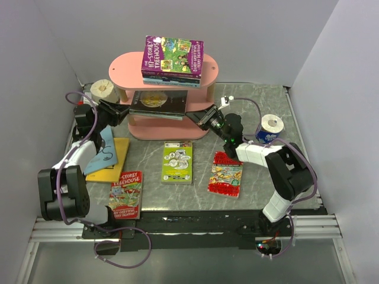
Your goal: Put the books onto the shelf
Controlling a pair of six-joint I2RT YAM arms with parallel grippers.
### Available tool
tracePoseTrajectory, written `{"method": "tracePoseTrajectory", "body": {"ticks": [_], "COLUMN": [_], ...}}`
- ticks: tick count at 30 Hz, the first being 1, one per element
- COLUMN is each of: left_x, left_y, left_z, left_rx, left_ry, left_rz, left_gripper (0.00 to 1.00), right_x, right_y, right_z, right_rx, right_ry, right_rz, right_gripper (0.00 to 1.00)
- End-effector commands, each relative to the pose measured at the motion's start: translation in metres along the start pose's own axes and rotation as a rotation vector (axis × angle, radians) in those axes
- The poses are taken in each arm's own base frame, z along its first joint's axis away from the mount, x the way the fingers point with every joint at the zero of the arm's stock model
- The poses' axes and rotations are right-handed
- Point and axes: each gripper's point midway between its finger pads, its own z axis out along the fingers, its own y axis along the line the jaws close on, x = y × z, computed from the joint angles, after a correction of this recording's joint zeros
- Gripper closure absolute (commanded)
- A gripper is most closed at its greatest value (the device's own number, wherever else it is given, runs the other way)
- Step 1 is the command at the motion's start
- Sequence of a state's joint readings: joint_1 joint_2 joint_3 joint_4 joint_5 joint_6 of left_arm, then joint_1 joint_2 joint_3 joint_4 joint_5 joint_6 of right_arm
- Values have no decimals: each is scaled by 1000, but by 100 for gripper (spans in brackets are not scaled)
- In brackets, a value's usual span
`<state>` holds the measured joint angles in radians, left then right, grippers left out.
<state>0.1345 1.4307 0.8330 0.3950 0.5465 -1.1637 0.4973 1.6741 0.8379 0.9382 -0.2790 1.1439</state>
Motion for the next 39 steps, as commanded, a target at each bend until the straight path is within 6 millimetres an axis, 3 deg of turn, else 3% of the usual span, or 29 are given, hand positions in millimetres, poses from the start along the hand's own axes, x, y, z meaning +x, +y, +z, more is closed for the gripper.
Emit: {"method": "tracePoseTrajectory", "body": {"ticks": [1,10,12,13,14,15,16,17,18,20,22,23,24,28,31,32,33,37,39], "left_x": [-12,-29,-29,-31,-35,-27,-27,-38,-25,-35,-33,-38,-32,-24,-3,2,11,30,34], "left_y": [-27,-20,-23,-20,-23,-10,-9,-11,2,6,19,20,33,49,51,54,56,74,70], "left_z": [-14,-27,-33,-35,-42,-46,-50,-62,-69,-94,-114,-129,-138,-152,-151,-151,-150,-160,-160], "left_rx": [67,58,48,19,-2,-82,-116,-166,-249,-340,-421,-450,-514,-590,-535,-528,-511,-534,-510], "left_ry": [-6,-55,-74,-101,-137,-132,-153,-245,-227,-339,-375,-436,-422,-412,-324,-304,-269,-239,-247], "left_rz": [41,1,30,40,87,78,104,168,170,229,237,253,241,251,290,295,284,253,263], "left_gripper": [63,60,59,57,55,53,49,48,45,41,35,30,22,8,6,5,4,4,4], "right_x": [-14,-21,-10,-5,9,25,25,30,56,60,80,81,87,106,113,113,110,105,104], "right_y": [30,27,16,23,6,3,2,-4,-16,-31,-49,-55,-59,-80,-87,-88,-91,-104,-108], "right_z": [-15,-39,-45,-50,-56,-60,-68,-74,-87,-107,-131,-137,-146,-171,-180,-181,-183,-193,-197], "right_rx": [-70,-58,5,7,88,112,151,195,258,352,399,418,429,457,480,491,520,608,628], "right_ry": [-29,-39,9,39,93,137,116,118,196,175,231,232,250,312,344,343,327,313,312], "right_rz": [-25,-83,-161,-198,-211,-295,-350,-400,-480,-567,-620,-632,-647,-688,-726,-730,-741,-735,-730], "right_gripper": [100,100,100,100,100,100,100,100,100,100,93,86,84,73,54,39,34,27,26]}}
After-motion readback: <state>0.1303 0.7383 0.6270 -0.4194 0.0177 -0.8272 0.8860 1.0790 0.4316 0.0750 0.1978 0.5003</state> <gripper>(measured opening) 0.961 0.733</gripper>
